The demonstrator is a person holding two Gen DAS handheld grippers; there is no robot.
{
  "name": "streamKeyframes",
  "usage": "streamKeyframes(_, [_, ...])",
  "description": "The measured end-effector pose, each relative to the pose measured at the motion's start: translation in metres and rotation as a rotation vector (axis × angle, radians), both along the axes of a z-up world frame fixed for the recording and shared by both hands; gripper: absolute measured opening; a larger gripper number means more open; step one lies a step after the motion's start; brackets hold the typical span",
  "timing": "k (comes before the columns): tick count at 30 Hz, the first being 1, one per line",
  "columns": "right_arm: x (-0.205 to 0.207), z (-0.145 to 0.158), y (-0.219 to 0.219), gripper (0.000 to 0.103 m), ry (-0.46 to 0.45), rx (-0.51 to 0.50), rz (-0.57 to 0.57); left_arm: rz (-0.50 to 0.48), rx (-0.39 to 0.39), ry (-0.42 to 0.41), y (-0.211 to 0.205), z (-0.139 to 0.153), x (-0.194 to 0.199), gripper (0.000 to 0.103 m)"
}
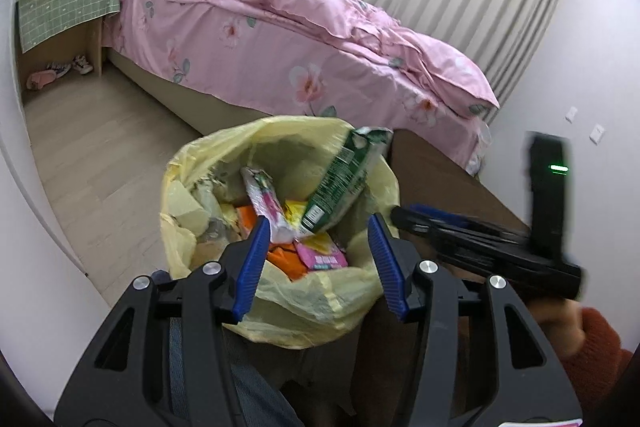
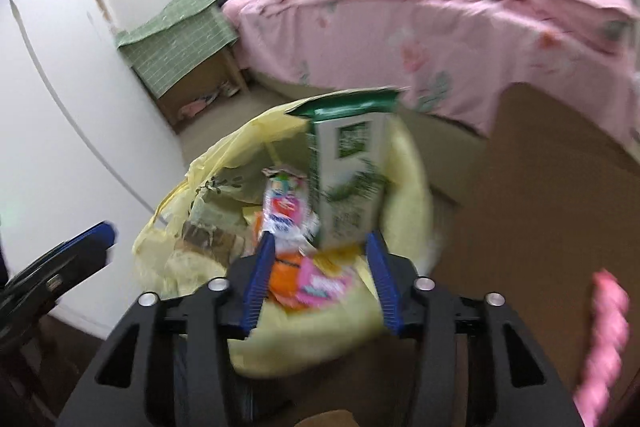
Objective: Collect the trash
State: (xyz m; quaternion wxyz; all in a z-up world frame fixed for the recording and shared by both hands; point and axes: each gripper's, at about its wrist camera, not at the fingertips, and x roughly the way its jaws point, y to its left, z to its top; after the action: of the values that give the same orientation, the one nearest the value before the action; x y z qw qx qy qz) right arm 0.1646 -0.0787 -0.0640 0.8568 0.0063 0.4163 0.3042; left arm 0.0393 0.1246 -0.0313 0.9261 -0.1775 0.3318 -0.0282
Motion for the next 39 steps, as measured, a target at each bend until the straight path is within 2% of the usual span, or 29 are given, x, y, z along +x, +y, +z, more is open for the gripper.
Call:
streamKeyframes(2, [-0.027,0.015,-0.023,0.049,-0.043,0.009,-0.026,-0.040,0.020,0.005,-0.015,0.005,-0.003,0.062])
streamKeyframes(5, [-0.075,0.038,-0.058,0.050,-0.123,-0.039,-0.100,-0.080,0.060,0.001,-0.039,0.015,-0.013,0.075])
streamKeyframes(9, [-0.117,0.048,-0.093,0.052,-0.117,-0.049,-0.181,-0.101,0.185,-0.010,-0.076,0.027,-0.034,0.078])
streamKeyframes(12, [-0.147,0.053,-0.113,0.052,-0.181,-0.069,-0.253,-0.109,0.249,-0.020,-0.098,0.032,-0.047,0.078])
streamKeyframes(15, [-0.167,0.052,-0.124,0.052,-0.204,-0.085,-0.314,-0.110,0.306,-0.032,-0.117,0.037,-0.059,0.078])
streamKeyframes(19, [-0.180,0.053,-0.130,0.052,-0.211,-0.069,-0.334,-0.082,0.373,-0.032,-0.128,0.041,-0.067,0.078])
streamKeyframes(22, [-0.182,0.055,-0.135,0.052,-0.234,-0.088,-0.354,-0.091,0.371,-0.047,-0.131,0.044,-0.069,0.078])
streamKeyframes(27, [-0.174,0.058,-0.144,0.052,-0.222,-0.061,-0.376,-0.087,0.386,-0.057,-0.134,0.047,-0.063,0.078])
streamKeyframes(39, [-0.171,0.058,-0.138,0.052,-0.232,-0.074,-0.362,-0.074,0.379,-0.052,-0.132,0.046,-0.060,0.078])
